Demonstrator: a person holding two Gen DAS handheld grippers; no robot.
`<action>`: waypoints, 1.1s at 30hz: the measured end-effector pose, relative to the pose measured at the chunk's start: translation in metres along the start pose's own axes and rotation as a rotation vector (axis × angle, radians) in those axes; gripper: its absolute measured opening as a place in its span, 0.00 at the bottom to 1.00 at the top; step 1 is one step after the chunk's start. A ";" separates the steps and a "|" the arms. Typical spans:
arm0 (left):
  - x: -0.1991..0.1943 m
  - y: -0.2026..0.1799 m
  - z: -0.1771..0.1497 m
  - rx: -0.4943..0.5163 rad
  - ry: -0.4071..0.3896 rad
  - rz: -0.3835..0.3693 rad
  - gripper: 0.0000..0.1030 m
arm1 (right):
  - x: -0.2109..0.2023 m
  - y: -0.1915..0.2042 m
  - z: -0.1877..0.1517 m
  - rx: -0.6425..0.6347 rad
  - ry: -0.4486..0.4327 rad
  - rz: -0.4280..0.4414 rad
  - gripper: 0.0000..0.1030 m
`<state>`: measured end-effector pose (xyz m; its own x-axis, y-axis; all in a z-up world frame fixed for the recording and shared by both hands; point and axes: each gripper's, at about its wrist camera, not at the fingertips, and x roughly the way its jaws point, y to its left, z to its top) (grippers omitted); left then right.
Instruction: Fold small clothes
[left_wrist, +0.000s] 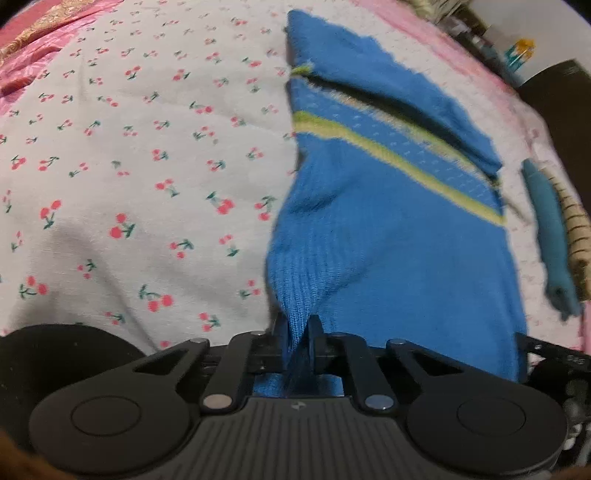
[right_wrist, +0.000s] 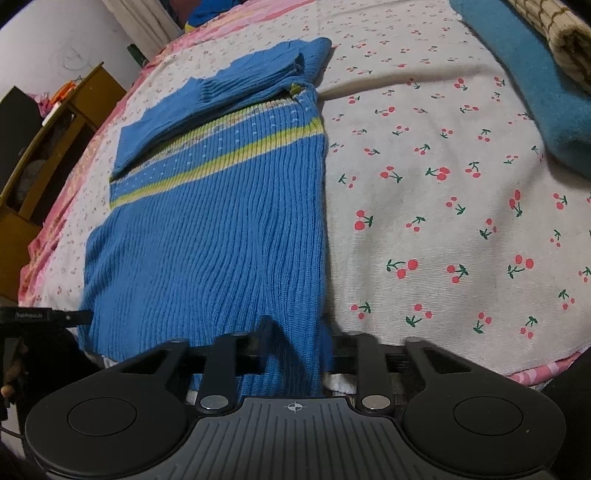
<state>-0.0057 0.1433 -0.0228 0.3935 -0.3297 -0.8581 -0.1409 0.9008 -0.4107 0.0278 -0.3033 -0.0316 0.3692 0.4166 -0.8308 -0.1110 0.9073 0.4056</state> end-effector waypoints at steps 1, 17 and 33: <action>-0.003 0.000 0.000 0.002 -0.012 -0.014 0.15 | -0.002 0.000 0.000 0.007 -0.010 0.015 0.08; -0.024 0.011 0.072 -0.224 -0.272 -0.444 0.14 | -0.038 -0.004 0.065 0.242 -0.295 0.358 0.06; 0.000 -0.019 0.117 0.096 -0.240 -0.252 0.15 | 0.022 -0.010 0.153 0.308 -0.358 0.384 0.06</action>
<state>0.1029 0.1593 0.0208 0.6086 -0.4798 -0.6320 0.0690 0.8255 -0.5602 0.1778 -0.3119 0.0044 0.6489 0.6172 -0.4449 -0.0457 0.6154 0.7869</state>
